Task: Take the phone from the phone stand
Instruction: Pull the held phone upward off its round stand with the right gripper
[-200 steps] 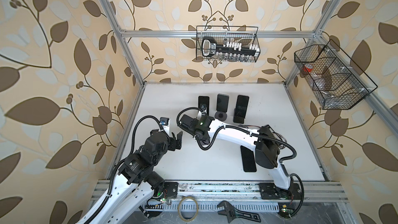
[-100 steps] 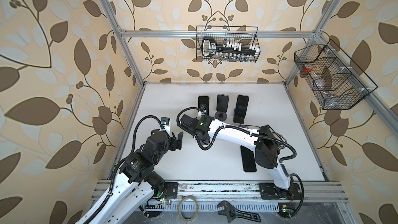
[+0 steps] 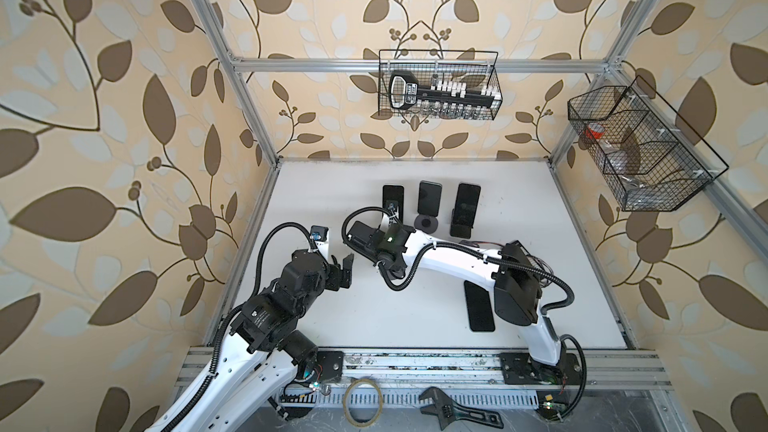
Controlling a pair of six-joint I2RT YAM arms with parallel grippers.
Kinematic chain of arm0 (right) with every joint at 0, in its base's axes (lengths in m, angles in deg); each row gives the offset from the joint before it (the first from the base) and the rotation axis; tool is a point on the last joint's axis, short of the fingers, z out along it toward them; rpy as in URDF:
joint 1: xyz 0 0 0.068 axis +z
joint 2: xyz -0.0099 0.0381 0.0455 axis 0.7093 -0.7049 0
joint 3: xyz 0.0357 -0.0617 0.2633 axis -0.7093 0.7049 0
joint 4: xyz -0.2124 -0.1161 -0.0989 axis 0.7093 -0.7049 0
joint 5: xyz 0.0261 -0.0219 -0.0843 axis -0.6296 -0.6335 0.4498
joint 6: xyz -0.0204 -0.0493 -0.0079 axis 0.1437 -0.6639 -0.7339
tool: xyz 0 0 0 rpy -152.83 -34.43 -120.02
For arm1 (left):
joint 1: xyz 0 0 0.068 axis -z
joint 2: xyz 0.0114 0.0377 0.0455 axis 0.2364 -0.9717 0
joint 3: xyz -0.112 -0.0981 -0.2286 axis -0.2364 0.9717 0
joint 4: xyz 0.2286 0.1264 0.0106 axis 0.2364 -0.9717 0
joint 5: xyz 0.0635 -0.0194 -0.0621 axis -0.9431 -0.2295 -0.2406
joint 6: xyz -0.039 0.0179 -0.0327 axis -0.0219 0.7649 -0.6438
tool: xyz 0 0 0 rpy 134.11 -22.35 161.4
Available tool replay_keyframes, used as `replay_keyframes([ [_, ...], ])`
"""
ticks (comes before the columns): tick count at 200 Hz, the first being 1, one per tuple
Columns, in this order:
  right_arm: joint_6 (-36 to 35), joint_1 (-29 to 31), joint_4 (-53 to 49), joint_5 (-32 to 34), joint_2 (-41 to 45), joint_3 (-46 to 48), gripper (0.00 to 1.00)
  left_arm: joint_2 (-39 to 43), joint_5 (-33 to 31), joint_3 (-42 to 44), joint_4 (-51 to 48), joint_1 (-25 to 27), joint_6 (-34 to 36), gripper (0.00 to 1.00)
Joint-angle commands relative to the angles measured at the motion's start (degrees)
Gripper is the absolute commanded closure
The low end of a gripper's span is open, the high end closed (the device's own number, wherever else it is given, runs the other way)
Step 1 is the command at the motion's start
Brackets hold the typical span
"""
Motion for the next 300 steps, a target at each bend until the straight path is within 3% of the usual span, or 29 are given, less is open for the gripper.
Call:
replay_keyframes([
  [1,0.3,0.0,0.1,1.0,2.8,1.2,0.26,0.4,-0.1,-0.1,1.1,-0.8,0.7,0.01],
  [300,-5.2,0.8,3.5,-1.9,8.6,0.7,0.28,0.1,2.2,-0.1,1.7,-2.0,1.2,0.01],
])
